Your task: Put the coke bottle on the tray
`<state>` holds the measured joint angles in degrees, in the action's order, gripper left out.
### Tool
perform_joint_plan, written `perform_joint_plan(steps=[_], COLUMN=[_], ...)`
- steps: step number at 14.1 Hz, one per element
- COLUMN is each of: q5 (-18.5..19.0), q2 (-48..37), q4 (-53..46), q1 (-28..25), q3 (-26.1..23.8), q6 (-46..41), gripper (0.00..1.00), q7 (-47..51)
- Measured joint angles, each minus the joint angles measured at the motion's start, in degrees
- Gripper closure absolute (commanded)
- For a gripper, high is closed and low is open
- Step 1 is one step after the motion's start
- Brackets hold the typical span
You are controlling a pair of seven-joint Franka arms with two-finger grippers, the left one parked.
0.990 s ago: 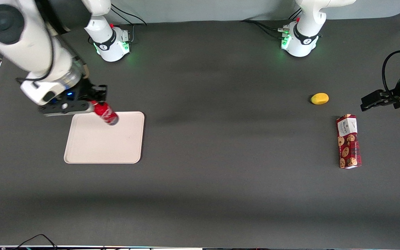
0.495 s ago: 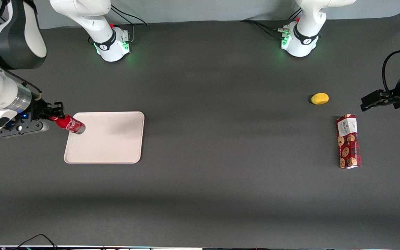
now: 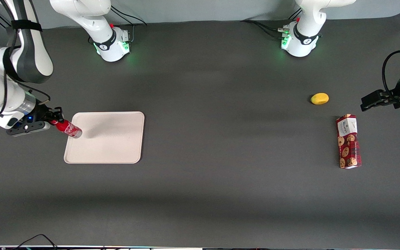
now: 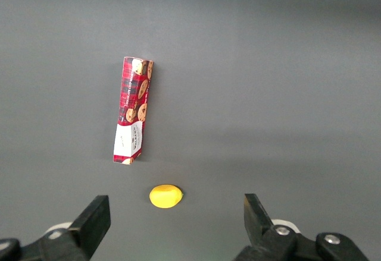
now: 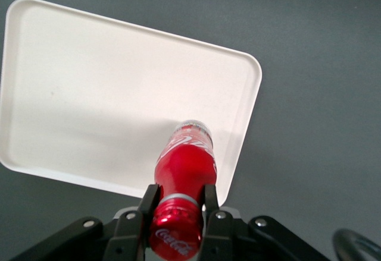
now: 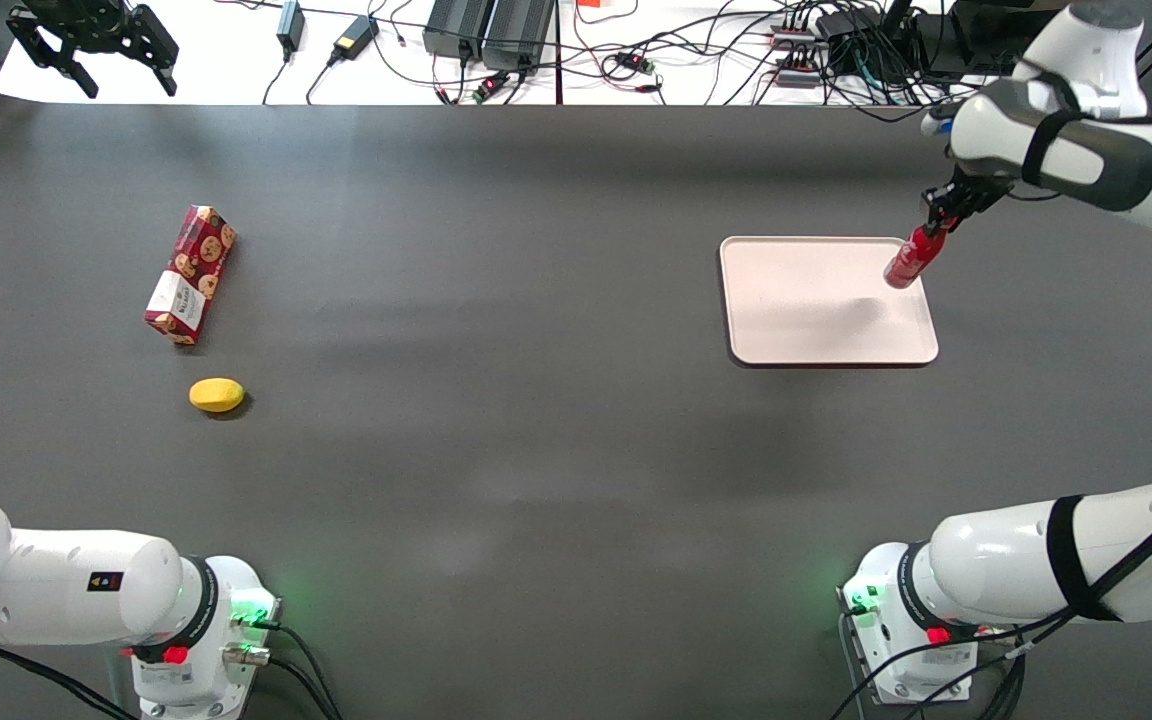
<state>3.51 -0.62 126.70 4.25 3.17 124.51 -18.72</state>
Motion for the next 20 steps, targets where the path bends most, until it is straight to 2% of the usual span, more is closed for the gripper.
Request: perform_joint_plan(steps=[10, 11, 12, 13, 20], q5=[0.0, -0.01, 0.0, -0.01, -0.01], q2=[3.02, 3.26, 3.24, 3.25, 2.76], q4=[7.1, 7.45, 7.45, 7.45, 5.45], q1=[0.13, 0.15, 0.15, 0.15, 0.15], q3=[2.62, 2.63, 2.63, 2.64, 3.29], q6=[11.59, 12.24, 12.49, 12.51, 10.27], gripper=[1.0, 0.71, 0.05, 0.0, 0.0], q7=[-2.95, -2.95, -2.95, -2.95, -2.93])
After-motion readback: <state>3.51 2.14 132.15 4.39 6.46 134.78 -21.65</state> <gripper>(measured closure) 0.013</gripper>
